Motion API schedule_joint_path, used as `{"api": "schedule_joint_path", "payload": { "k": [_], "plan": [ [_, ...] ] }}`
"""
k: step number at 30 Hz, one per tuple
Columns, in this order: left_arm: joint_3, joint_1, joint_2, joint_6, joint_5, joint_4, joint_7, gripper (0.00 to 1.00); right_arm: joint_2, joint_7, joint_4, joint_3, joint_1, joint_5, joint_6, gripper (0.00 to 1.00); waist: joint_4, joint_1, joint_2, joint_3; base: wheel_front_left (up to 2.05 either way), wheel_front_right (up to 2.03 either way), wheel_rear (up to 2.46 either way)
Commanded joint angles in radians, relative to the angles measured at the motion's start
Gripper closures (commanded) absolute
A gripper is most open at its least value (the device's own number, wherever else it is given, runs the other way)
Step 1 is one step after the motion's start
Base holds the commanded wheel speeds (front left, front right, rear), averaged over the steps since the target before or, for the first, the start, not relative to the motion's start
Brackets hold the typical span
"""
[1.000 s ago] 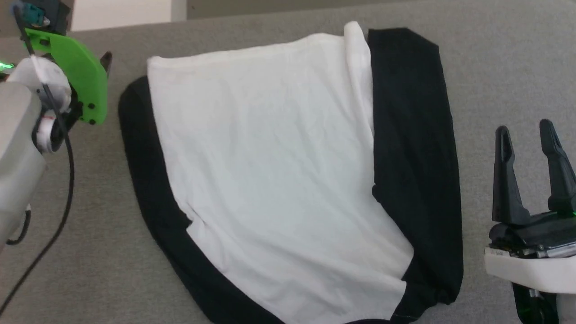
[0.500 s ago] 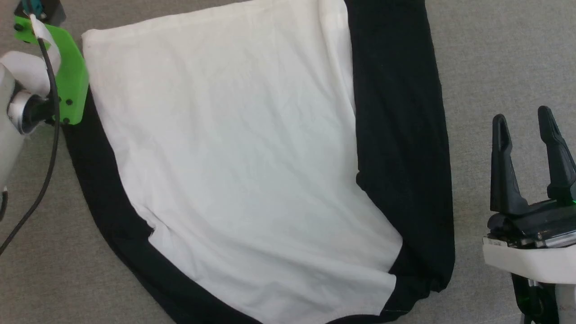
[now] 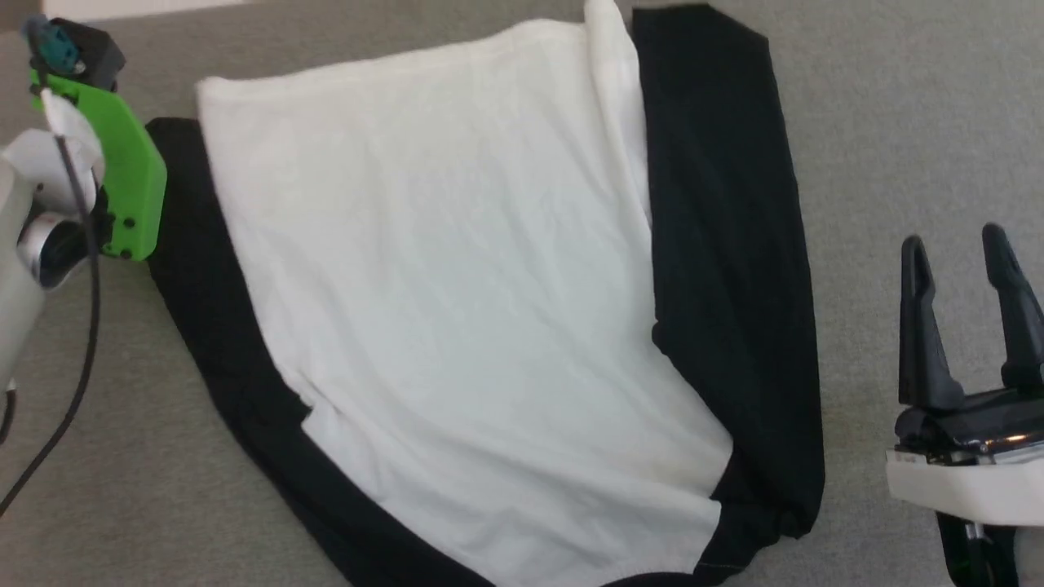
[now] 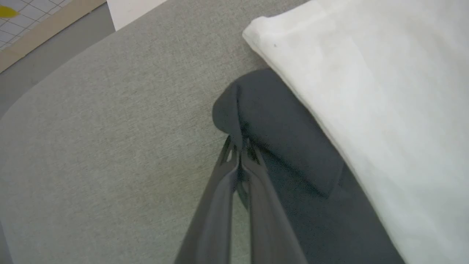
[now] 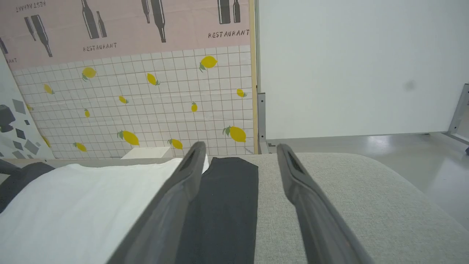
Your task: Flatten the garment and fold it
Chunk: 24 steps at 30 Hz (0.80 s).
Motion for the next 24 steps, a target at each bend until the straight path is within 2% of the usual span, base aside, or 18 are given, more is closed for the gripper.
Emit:
{"api": "schedule_joint_path", "payload": {
  "k": [1, 6, 9, 13, 18, 20, 24],
  "plan": [
    [-0.001, 0.023, 0.028, -0.006, 0.002, -0.022, -0.024, 1.00, 0.004, -0.006, 0.003, -0.006, 0.021, -0.008, -0.002, 0.00, 0.075, -0.0001, 0.0000, -0.107, 0.00, 0.00, 0.00],
    [-0.005, 0.073, 0.104, -0.006, 0.012, -0.118, -0.076, 1.00, 0.015, -0.006, 0.010, -0.018, 0.074, -0.012, -0.002, 0.00, 0.119, -0.0001, 0.0000, -0.192, 0.00, 0.00, 0.00],
    [0.001, 0.088, 0.158, 0.016, 0.025, -0.195, -0.096, 1.00, 0.020, -0.006, 0.012, -0.019, 0.104, -0.013, -0.002, 0.00, 0.137, -0.0001, 0.0000, -0.232, 0.00, 0.00, 0.00],
    [0.018, 0.095, 0.192, 0.049, 0.034, -0.345, -0.135, 1.00, 0.030, -0.006, 0.011, -0.017, 0.125, -0.013, -0.002, 0.00, 0.146, -0.0001, 0.0000, -0.260, 0.00, 0.00, 0.00],
    [-0.003, 0.156, 0.185, 0.086, 0.045, -0.587, -0.161, 1.00, 0.042, -0.006, 0.016, -0.007, 0.143, -0.013, -0.002, 0.00, 0.134, -0.0001, 0.0000, -0.288, 0.00, 0.00, 0.00],
    [-0.018, 0.199, 0.166, 0.110, 0.043, -0.690, -0.181, 1.00, 0.047, -0.006, 0.017, -0.013, 0.152, -0.013, -0.002, 0.00, 0.124, -0.0001, 0.0000, -0.300, 0.00, 0.00, 0.00],
    [-0.054, 0.248, 0.121, 0.136, 0.074, -0.812, -0.219, 1.00, 0.053, -0.006, 0.018, -0.034, 0.164, -0.014, -0.002, 0.00, 0.108, -0.0001, 0.0000, -0.313, 0.00, 0.00, 0.00]
  ]
}}
